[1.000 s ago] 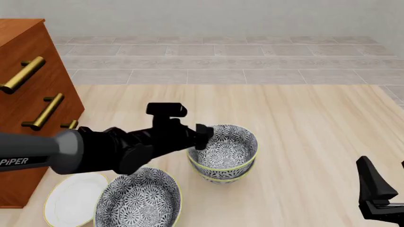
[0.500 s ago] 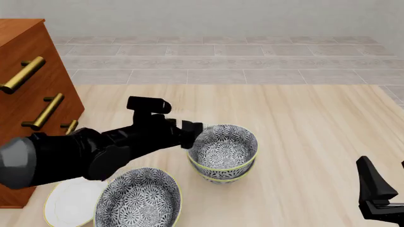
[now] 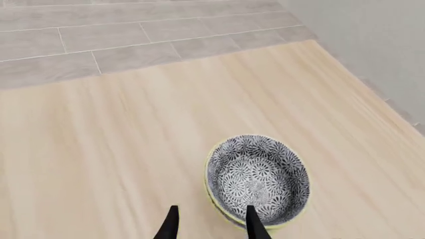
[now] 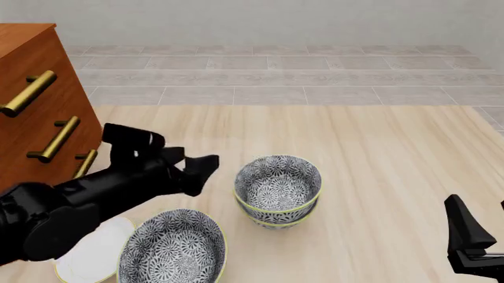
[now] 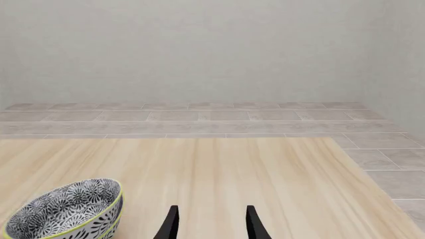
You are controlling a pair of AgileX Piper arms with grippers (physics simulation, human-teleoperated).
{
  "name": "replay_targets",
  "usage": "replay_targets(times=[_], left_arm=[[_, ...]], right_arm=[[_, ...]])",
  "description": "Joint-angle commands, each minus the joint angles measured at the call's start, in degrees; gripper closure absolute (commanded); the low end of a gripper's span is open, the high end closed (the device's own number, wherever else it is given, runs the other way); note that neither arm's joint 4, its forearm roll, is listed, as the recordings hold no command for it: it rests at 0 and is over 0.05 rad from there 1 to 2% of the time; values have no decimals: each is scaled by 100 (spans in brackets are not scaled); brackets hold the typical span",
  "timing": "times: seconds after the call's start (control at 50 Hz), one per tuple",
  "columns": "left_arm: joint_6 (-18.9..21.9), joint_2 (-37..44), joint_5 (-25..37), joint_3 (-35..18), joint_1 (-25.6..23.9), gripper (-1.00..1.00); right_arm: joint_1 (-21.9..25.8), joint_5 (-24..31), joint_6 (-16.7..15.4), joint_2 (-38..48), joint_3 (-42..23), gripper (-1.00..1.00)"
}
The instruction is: Stack the bowl at the front on the bowl in the middle.
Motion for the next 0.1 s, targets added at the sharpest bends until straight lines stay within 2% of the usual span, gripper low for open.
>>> replay_targets(times=[0.02,0.1], left_arm=[[252,-1016,90,612,220,-100],[238,-1279,185,761,226,-100]], right_arm=[[0,-1,0,1,0,-100],[0,-1,-1,1,0,-100]])
